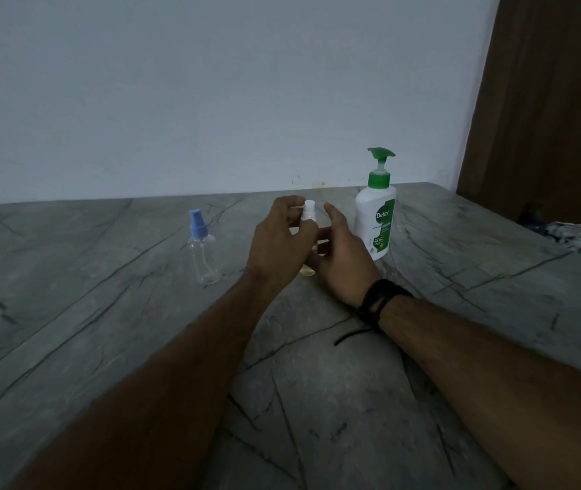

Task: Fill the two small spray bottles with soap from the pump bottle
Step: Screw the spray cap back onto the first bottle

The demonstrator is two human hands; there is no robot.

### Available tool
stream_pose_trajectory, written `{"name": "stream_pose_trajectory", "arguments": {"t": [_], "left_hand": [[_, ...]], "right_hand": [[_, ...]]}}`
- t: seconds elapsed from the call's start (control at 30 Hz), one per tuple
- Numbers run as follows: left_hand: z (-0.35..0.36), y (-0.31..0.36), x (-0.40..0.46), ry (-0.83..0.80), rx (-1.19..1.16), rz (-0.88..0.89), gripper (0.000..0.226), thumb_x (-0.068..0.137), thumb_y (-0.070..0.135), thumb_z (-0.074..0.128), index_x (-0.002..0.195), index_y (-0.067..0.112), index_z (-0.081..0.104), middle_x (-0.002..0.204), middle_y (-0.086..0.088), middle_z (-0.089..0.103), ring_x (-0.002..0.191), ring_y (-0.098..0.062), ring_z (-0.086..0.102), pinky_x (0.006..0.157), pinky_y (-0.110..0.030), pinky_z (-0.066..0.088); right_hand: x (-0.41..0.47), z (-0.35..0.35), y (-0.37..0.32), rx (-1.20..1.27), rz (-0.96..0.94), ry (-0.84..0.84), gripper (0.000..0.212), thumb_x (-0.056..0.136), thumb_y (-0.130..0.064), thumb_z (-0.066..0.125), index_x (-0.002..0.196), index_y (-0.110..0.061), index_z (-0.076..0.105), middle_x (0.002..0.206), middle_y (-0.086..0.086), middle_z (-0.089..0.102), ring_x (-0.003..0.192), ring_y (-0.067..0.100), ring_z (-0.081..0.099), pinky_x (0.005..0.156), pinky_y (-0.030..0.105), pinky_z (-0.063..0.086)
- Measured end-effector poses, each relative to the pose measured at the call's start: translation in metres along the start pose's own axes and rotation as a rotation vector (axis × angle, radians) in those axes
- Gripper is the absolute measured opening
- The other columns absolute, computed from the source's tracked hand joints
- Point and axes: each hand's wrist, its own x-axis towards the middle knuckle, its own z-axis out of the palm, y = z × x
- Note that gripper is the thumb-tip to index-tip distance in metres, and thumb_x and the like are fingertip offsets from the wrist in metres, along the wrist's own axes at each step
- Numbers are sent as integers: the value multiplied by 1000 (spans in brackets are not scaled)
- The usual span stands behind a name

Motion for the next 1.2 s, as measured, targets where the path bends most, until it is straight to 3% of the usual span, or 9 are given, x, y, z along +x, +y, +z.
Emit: {"name": "stream_pose_trajectory", "arguments": {"t": [0.17, 0.37, 0.5, 0.67, 0.73, 0.8, 0.9, 1.07, 1.2], "left_hand": [[-1, 0, 1, 24, 25, 0, 41, 83, 35, 70, 117, 26, 51, 95, 11, 58, 83, 2, 60, 64, -12, 47], [0, -1, 0, 11, 8, 9, 39, 85, 36, 67, 118, 25, 49, 109, 10, 55, 93, -1, 59, 68, -13, 49], [-2, -1, 1, 15, 36, -11, 42, 84, 32, 67, 120, 26, 46, 87, 11, 60, 78, 4, 59, 61, -12, 46], [-2, -3, 1, 6, 16, -11, 42, 85, 35, 66, 122, 25, 47, 110, 7, 58, 94, -4, 59, 71, -19, 51], [-2, -1, 0, 28, 49, 11, 45, 82, 37, 70, 120, 26, 48, 98, 7, 58, 86, -2, 59, 66, -17, 49], [-3, 0, 0, 18, 60, 20, 39, 84, 33, 68, 119, 25, 51, 88, 10, 62, 80, 2, 60, 65, -15, 48], [-4, 1, 0, 1, 71, 44, 28, 92, 36, 56, 117, 24, 59, 100, 13, 65, 90, 2, 60, 74, -20, 51], [-3, 1, 2, -13, 114, 27, 33, 84, 44, 67, 110, 26, 61, 103, 7, 50, 87, -2, 56, 63, -5, 41], [-5, 0, 3, 11, 147, 50, 27, 85, 36, 68, 107, 21, 64, 91, 4, 62, 83, -7, 58, 68, -21, 46]], "right_hand": [[2, 0, 0, 25, 5, -5, 89, 90, -24, 72, 158, -20, 15, 126, 0, 64, 84, -6, 59, 74, 9, 44], [2, 1, 3, 17, 2, -4, 88, 91, -25, 72, 158, -22, 15, 123, -5, 63, 82, -12, 58, 69, 3, 41], [2, 0, 1, 20, 10, -6, 90, 90, -26, 73, 158, -21, 15, 120, -7, 62, 81, -12, 58, 70, 4, 41], [1, -1, 1, 3, 6, -7, 88, 90, -26, 72, 158, -20, 16, 114, -9, 61, 80, -11, 58, 70, 4, 40], [1, -1, -1, 14, 11, -11, 88, 90, -27, 72, 158, -20, 16, 121, -5, 63, 81, -11, 58, 71, 6, 41], [0, -2, -1, 12, 12, -10, 89, 90, -28, 72, 158, -20, 16, 118, -8, 62, 81, -11, 57, 69, 3, 39], [0, -2, -2, -3, 12, -9, 88, 91, -27, 72, 158, -20, 15, 111, -14, 57, 83, -10, 57, 67, 2, 39], [-1, -2, -4, 18, 16, -6, 90, 90, -26, 73, 159, -20, 15, 126, -5, 62, 92, 0, 63, 78, 11, 45], [-2, -3, -6, 29, 23, -14, 91, 90, -27, 73, 159, -20, 14, 130, 2, 64, 100, 9, 64, 75, 7, 42]]}}
